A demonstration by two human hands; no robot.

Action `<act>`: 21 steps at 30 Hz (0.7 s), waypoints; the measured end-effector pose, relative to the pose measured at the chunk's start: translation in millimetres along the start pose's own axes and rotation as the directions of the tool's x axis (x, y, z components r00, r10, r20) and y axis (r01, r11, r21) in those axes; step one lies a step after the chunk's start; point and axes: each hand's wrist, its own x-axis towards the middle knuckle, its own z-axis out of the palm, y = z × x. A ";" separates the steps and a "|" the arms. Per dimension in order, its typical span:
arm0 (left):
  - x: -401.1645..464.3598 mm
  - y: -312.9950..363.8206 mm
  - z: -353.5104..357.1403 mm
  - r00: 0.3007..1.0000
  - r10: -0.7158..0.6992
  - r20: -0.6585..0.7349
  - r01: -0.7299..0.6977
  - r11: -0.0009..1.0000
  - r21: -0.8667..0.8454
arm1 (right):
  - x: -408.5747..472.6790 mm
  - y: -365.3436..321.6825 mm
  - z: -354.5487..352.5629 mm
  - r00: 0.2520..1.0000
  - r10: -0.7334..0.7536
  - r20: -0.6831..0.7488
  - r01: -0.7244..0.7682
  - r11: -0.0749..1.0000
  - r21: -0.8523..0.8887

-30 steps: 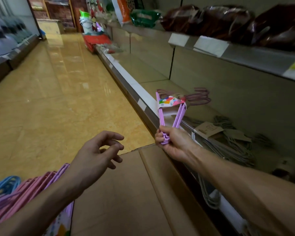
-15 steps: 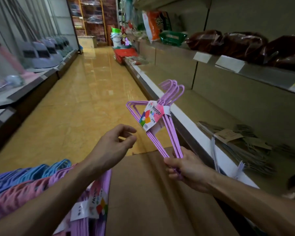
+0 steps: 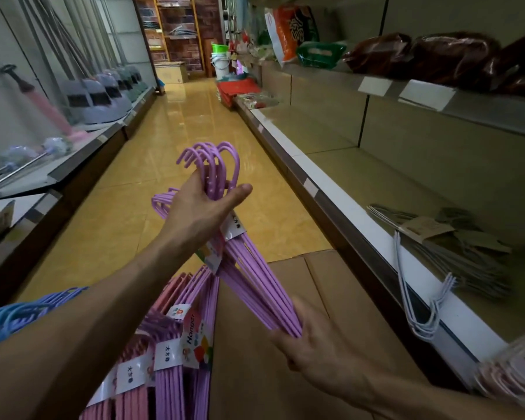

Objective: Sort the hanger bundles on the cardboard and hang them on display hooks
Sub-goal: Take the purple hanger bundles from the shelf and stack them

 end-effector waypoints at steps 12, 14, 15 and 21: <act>-7.4 5.1 27.8 0.992 0.037 0.120 -0.016 0.985 -0.169 | -17.5 16.2 5.2 0.980 0.167 0.112 -0.170 0.985 0.023; -8.1 2.5 25.7 0.991 0.036 0.127 -0.011 0.981 -0.195 | -14.3 8.8 3.3 0.965 0.204 0.165 -0.221 0.971 0.091; -8.5 0.6 23.9 0.991 0.031 0.128 -0.003 0.978 -0.208 | -12.4 4.9 2.3 0.959 0.221 0.177 -0.242 0.964 0.108; -12.7 -9.6 11.6 0.985 0.012 0.173 0.034 0.964 -0.265 | 11.1 -16.4 -0.5 0.979 0.200 0.037 -0.203 0.963 0.179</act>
